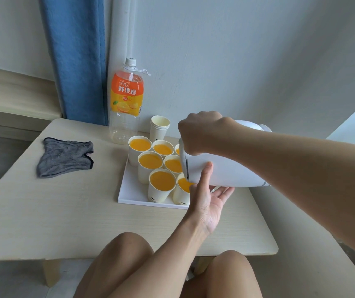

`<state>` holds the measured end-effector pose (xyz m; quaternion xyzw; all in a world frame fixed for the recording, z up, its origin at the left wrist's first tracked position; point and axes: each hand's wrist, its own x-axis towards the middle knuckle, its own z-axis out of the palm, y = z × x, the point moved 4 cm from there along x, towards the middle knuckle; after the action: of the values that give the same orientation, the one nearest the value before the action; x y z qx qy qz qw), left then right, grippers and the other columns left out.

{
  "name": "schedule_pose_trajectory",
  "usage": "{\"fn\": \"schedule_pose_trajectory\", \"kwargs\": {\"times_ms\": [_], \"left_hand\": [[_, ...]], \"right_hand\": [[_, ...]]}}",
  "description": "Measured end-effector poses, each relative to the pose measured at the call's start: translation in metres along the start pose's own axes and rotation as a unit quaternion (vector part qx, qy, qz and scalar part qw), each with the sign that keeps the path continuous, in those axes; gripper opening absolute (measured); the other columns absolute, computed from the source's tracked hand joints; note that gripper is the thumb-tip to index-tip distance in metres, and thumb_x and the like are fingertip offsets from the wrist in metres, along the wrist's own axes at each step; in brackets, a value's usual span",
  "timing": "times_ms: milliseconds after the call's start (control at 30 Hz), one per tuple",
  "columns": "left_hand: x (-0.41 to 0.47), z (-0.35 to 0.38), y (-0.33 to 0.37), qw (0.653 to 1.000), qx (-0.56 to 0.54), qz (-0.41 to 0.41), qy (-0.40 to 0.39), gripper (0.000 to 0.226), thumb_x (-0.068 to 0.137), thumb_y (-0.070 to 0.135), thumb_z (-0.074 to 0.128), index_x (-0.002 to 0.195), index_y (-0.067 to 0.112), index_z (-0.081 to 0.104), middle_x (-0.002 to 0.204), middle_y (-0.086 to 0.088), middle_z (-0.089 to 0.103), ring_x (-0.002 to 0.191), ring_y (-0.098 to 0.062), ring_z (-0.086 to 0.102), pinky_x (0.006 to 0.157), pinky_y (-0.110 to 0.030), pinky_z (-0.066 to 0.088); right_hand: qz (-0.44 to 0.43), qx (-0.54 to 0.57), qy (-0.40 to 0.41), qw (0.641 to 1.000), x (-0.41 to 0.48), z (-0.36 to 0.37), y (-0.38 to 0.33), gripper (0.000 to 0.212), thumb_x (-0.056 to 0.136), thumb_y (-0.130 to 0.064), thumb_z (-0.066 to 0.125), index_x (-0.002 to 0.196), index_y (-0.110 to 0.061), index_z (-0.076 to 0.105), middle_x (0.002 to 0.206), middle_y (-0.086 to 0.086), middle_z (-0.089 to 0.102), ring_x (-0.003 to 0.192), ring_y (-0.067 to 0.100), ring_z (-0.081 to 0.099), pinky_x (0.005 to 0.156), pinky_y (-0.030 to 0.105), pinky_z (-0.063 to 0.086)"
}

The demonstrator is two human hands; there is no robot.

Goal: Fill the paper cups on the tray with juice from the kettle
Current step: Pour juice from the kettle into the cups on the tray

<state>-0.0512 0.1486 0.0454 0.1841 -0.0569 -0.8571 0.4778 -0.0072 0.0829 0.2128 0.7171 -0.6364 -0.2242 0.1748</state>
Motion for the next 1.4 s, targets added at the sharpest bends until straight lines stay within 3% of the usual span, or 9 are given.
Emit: {"fn": "schedule_pose_trajectory", "kwargs": {"times_ms": [233, 433, 667, 800, 900, 1133, 1200, 1267, 1400], "left_hand": [[-0.007, 0.003, 0.004, 1.0, 0.029, 0.001, -0.007, 0.057, 0.085, 0.027, 0.077, 0.137, 0.013, 0.056, 0.134, -0.025, 0.063, 0.122, -0.039, 0.065, 0.107, -0.057, 0.051], [-0.012, 0.001, 0.002, 0.991, 0.132, 0.009, -0.025, 0.036, 0.092, 0.012, 0.074, 0.126, 0.012, 0.062, 0.126, -0.017, 0.071, 0.121, -0.035, 0.068, 0.11, -0.052, 0.05], [-0.021, -0.002, 0.015, 0.955, 0.286, 0.067, -0.032, 0.058, 0.071, 0.024, 0.079, 0.12, 0.01, 0.051, 0.122, -0.01, 0.069, 0.119, -0.03, 0.067, 0.104, -0.046, 0.055], [-0.034, 0.008, 0.046, 0.918, 0.382, 0.103, -0.037, 0.088, 0.055, 0.041, 0.082, 0.132, 0.017, 0.045, 0.129, -0.005, 0.066, 0.119, -0.021, 0.065, 0.094, -0.037, 0.055], [-0.05, 0.016, 0.083, 0.893, 0.427, 0.132, -0.045, 0.091, 0.055, 0.042, 0.081, 0.136, 0.023, 0.045, 0.127, -0.002, 0.065, 0.11, -0.014, 0.066, 0.082, -0.027, 0.054], [-0.073, 0.009, 0.222, 0.867, 0.443, 0.226, 0.039, 0.043, 0.089, 0.033, 0.069, 0.129, 0.023, 0.06, 0.11, 0.0, 0.075, 0.096, -0.016, 0.07, 0.082, -0.031, 0.052], [-0.076, -0.007, 0.27, 0.865, 0.425, 0.257, 0.064, 0.017, 0.104, 0.024, 0.055, 0.119, 0.02, 0.064, 0.101, 0.002, 0.074, 0.091, -0.015, 0.069, 0.078, -0.03, 0.052], [-0.075, -0.029, 0.311, 0.855, 0.421, 0.279, 0.119, 0.017, 0.108, 0.022, 0.048, 0.114, 0.02, 0.064, 0.107, -0.004, 0.072, 0.098, -0.02, 0.068, 0.085, -0.037, 0.051], [-0.055, -0.097, 0.38, 0.748, 0.535, 0.284, 0.271, 0.015, 0.107, 0.014, 0.045, 0.104, 0.016, 0.06, 0.116, -0.012, 0.066, 0.094, -0.026, 0.061, 0.078, -0.035, 0.045]], "right_hand": [[0.0, 0.012, 0.004, 1.0, -0.008, -0.002, 0.006, 0.024, 0.088, -0.014, 0.054, 0.069, -0.011, 0.041, 0.072, 0.003, 0.046, 0.056, 0.017, 0.043, 0.05, 0.024, 0.033], [0.039, 0.108, 0.006, 0.993, -0.027, 0.003, 0.035, 0.01, 0.089, -0.017, 0.046, 0.088, -0.011, 0.055, 0.076, 0.005, 0.049, 0.065, 0.025, 0.051, 0.051, 0.026, 0.035], [0.14, 0.253, 0.004, 0.957, -0.059, 0.019, 0.079, 0.01, 0.071, 0.001, 0.049, 0.076, -0.008, 0.051, 0.075, 0.01, 0.054, 0.06, 0.027, 0.051, 0.05, 0.023, 0.034], [0.2, 0.388, 0.029, 0.899, -0.08, 0.019, 0.101, 0.018, 0.059, 0.007, 0.053, 0.074, -0.002, 0.054, 0.068, 0.013, 0.057, 0.058, 0.03, 0.05, 0.05, 0.022, 0.033], [0.204, 0.544, 0.066, 0.811, -0.087, 0.007, 0.094, 0.026, 0.06, 0.01, 0.046, 0.081, 0.005, 0.06, 0.064, 0.019, 0.065, 0.065, 0.033, 0.069, 0.054, 0.025, 0.043], [0.169, 0.709, 0.146, 0.669, -0.042, -0.046, 0.029, 0.03, 0.064, 0.013, 0.046, 0.088, 0.01, 0.063, 0.059, 0.012, 0.056, 0.061, 0.026, 0.057, 0.057, 0.032, 0.042], [0.169, 0.733, 0.158, 0.64, -0.017, -0.057, 0.004, 0.025, 0.061, 0.011, 0.046, 0.078, 0.006, 0.064, 0.055, 0.01, 0.054, 0.057, 0.024, 0.051, 0.053, 0.03, 0.039], [0.171, 0.748, 0.169, 0.619, 0.006, -0.065, -0.021, 0.019, 0.055, 0.006, 0.047, 0.065, -0.002, 0.06, 0.052, 0.006, 0.049, 0.054, 0.022, 0.044, 0.049, 0.028, 0.034], [0.167, 0.761, 0.189, 0.598, 0.061, -0.076, -0.07, 0.021, 0.066, 0.004, 0.052, 0.058, -0.014, 0.046, 0.053, -0.002, 0.038, 0.047, 0.018, 0.032, 0.039, 0.016, 0.025]]}}
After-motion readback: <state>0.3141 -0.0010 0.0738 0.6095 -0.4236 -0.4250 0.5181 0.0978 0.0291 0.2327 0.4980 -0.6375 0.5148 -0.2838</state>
